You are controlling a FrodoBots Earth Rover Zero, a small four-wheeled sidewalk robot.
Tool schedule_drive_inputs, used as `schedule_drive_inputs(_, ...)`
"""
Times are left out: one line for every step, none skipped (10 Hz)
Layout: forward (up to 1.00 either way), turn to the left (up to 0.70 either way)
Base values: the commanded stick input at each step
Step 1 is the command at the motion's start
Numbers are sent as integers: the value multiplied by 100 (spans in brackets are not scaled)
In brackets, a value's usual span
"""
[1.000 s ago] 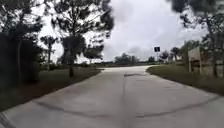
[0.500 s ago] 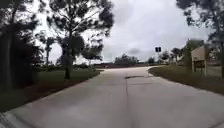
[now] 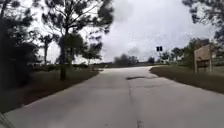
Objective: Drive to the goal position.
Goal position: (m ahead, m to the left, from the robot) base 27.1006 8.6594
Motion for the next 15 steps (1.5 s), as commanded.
schedule_drive_inputs(85,0)
schedule_drive_inputs(85,0)
schedule_drive_inputs(85,0)
schedule_drive_inputs(85,0)
schedule_drive_inputs(85,0)
schedule_drive_inputs(85,-16)
schedule_drive_inputs(85,-34)
schedule_drive_inputs(85,-24)
schedule_drive_inputs(85,0)
schedule_drive_inputs(85,0)
schedule_drive_inputs(85,0)
schedule_drive_inputs(85,0)
schedule_drive_inputs(85,0)
schedule_drive_inputs(85,0)
schedule_drive_inputs(85,0)
